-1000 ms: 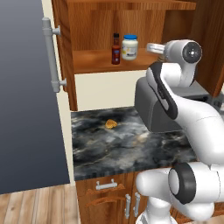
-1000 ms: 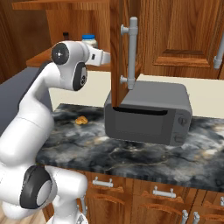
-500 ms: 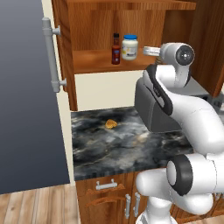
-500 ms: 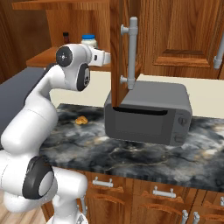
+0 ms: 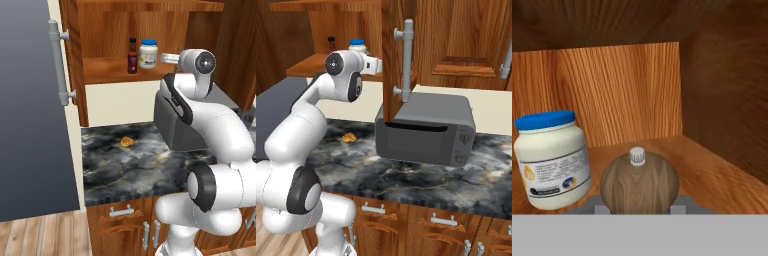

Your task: There are various items on the counter. Only move the condiments/shakers into the cabinet.

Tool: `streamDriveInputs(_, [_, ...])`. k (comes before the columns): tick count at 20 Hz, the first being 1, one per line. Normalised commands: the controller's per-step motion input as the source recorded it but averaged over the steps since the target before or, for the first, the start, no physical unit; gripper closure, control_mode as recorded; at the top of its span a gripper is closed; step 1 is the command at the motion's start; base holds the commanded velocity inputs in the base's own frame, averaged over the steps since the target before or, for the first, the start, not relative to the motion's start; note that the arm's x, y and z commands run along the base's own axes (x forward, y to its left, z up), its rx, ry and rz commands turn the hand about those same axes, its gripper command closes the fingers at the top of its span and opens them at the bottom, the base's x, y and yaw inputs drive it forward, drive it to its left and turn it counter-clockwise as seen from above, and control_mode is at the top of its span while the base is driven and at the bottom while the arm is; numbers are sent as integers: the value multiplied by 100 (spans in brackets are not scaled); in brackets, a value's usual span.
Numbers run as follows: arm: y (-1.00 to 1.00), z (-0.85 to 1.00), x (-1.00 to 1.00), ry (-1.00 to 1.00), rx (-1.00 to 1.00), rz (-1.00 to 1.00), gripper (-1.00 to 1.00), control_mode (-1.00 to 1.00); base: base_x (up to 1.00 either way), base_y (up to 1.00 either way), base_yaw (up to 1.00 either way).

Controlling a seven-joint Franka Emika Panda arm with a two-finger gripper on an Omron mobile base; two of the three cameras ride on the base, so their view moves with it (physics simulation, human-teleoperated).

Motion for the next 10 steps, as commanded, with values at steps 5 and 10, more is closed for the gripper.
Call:
streamDriveInputs(5, [0, -15, 28, 0, 0, 0, 100, -100, 0, 0, 0])
streamDriveInputs(10, [0, -10, 29, 0, 0, 0, 100, -100, 0, 0, 0])
